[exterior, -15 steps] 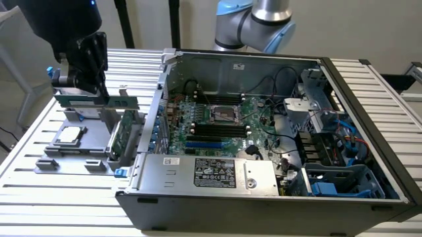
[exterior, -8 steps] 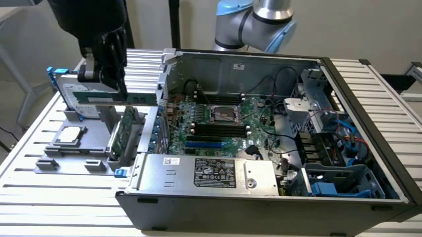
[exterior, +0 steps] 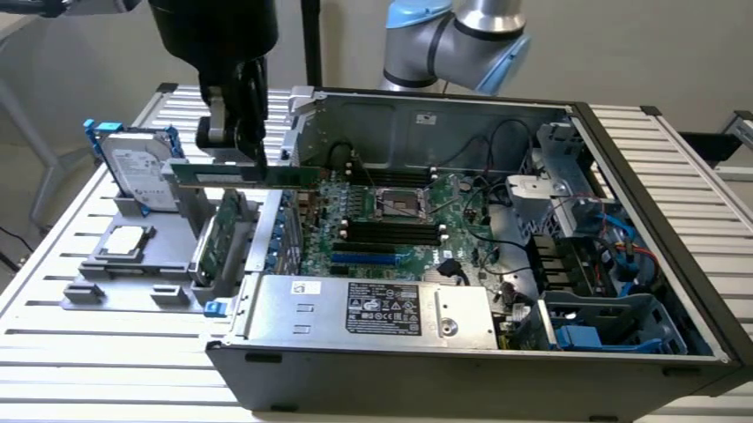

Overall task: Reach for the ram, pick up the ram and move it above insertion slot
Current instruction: 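Pick up the ram and move it above insertion slot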

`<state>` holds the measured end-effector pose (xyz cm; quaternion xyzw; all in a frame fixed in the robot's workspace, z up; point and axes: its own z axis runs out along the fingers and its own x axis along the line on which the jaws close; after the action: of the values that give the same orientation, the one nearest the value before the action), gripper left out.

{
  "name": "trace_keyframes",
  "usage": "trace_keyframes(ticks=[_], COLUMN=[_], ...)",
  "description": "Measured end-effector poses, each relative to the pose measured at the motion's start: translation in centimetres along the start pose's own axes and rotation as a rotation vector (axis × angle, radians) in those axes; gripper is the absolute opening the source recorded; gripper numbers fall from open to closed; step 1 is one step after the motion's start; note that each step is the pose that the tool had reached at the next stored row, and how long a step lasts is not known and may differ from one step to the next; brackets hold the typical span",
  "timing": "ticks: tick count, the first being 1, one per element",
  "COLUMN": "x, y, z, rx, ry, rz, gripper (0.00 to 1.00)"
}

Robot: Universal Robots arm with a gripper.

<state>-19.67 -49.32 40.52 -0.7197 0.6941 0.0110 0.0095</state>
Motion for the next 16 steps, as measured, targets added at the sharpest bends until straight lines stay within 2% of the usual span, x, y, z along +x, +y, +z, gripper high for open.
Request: trace_keyframes(ticks=[9,16], x=[-0.3,-1.4], y=[-4.1,-7.15], z=[0.27,0.74], rx=[-0.0001,-0.0001], ry=[0.0001,-0.0001], rz=[0.0,0.0], gripper=[0.14,0.14])
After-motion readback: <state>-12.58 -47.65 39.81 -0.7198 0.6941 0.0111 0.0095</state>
